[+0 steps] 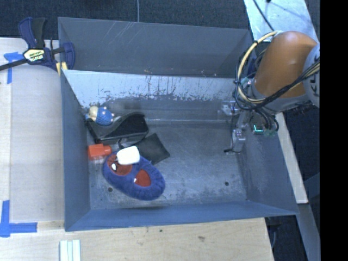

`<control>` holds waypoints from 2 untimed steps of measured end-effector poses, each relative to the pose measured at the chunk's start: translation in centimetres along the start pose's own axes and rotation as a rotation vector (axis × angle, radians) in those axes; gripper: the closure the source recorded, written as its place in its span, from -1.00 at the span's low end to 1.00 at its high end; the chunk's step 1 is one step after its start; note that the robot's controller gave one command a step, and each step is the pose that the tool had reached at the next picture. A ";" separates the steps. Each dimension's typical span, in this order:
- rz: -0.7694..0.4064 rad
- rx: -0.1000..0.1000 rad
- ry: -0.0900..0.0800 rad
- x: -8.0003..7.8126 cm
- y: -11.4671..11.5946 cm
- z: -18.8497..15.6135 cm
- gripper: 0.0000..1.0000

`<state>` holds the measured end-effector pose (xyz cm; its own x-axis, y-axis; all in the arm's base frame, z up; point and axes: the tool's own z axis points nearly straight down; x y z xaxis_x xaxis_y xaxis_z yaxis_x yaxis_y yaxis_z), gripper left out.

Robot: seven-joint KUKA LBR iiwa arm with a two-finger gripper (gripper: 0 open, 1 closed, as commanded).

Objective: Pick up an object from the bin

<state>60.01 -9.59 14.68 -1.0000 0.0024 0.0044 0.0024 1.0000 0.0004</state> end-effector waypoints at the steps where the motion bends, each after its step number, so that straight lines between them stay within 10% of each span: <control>1: -0.014 -0.004 -0.002 0.1 9.9 8.0 -1.00; 2: -0.836 0.003 -0.011 -1.3 12.7 7.6 -1.00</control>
Offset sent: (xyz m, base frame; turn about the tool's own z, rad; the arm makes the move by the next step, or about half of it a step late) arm 0.0000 0.0933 -0.0768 -0.0068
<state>61.35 3.15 7.06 -0.6724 -0.7402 -0.0059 -0.7402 0.6724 -0.0033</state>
